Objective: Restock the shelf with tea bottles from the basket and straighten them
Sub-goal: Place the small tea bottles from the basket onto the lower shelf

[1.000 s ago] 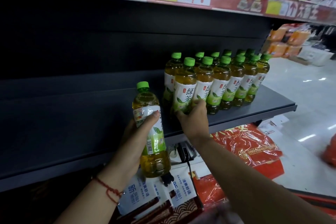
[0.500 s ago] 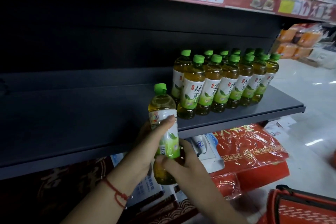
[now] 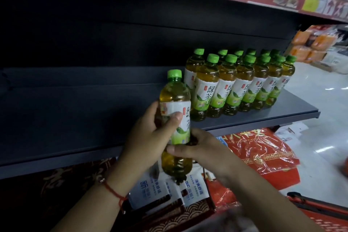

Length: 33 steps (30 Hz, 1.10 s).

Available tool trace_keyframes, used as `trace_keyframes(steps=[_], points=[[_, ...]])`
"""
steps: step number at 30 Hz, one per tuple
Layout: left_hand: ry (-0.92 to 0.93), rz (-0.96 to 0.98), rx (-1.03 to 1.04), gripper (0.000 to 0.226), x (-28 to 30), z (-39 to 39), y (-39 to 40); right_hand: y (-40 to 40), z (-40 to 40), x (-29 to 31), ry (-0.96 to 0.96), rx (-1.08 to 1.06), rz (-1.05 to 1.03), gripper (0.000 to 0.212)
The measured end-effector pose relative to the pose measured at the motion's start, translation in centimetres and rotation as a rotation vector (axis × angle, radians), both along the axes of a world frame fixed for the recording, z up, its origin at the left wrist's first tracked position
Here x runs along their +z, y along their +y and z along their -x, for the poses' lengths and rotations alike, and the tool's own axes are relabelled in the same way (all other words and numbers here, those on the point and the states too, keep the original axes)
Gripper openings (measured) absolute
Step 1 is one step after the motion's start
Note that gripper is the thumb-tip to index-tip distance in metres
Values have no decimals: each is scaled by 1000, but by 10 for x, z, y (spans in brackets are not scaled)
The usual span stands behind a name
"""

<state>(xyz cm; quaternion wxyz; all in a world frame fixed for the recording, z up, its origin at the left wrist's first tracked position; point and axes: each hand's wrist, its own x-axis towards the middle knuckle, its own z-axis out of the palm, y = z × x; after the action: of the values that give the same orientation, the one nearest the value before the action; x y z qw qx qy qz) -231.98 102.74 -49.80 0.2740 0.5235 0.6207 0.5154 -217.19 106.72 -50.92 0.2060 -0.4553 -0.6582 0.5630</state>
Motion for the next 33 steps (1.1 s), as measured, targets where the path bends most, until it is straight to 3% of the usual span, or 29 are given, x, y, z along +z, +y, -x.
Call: trace_keyframes(steps=[3, 7, 9, 13, 21, 29, 33], points=[[79, -57, 51, 37, -1, 8, 2, 14, 10, 5, 47, -42, -65, 41], [531, 31, 106, 54, -10, 18, 0, 52, 38, 2, 20, -205, -274, 50], [630, 70, 97, 59, -14, 18, 0, 73, 54, -4, 32, -300, -360, 53], [708, 229, 46, 63, -22, 13, 0, 100, 78, -17, 2, -422, -405, 55], [751, 321, 21, 61, -42, 18, 5, 127, 101, -50, -15, -576, -391, 56], [824, 342, 17, 61, -55, 20, 6, 134, 103, -54, -50, -556, -402, 62], [858, 321, -2, 59, -57, 15, 6, 115, 88, -42, -61, -402, -383, 66]])
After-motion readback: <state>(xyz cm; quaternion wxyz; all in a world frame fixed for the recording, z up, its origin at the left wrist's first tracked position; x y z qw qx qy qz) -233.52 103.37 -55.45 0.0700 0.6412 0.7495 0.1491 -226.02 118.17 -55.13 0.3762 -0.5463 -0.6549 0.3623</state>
